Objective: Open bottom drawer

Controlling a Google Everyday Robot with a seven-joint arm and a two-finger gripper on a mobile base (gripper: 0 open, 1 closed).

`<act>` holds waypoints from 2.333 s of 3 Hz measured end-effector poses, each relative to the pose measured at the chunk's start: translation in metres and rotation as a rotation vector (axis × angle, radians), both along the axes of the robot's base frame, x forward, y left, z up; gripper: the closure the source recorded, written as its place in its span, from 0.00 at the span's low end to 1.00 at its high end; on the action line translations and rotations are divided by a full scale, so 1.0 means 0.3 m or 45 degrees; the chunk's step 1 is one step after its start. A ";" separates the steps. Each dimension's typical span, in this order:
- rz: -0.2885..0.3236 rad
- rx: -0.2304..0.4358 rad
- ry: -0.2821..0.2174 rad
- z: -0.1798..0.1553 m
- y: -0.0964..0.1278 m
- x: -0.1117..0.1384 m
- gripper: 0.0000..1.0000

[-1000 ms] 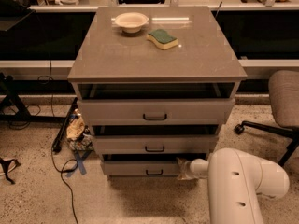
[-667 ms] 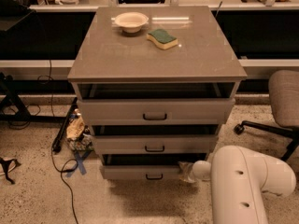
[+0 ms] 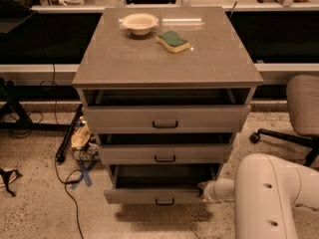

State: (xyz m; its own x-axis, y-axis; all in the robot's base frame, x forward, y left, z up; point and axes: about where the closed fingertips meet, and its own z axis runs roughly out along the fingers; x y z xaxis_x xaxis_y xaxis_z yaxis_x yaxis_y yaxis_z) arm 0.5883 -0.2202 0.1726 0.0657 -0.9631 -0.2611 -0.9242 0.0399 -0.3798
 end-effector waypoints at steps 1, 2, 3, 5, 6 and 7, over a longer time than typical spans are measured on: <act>0.000 0.000 0.000 0.000 0.000 0.000 1.00; -0.021 0.034 0.043 -0.039 -0.015 -0.069 1.00; -0.035 0.042 0.054 -0.048 -0.019 -0.088 1.00; -0.035 0.042 0.054 -0.045 -0.019 -0.088 1.00; -0.035 0.042 0.054 -0.045 -0.019 -0.088 1.00; -0.035 0.042 0.054 -0.045 -0.019 -0.088 0.82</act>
Offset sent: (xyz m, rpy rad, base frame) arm -0.0494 -0.0137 -0.0265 0.0629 0.0795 -0.0430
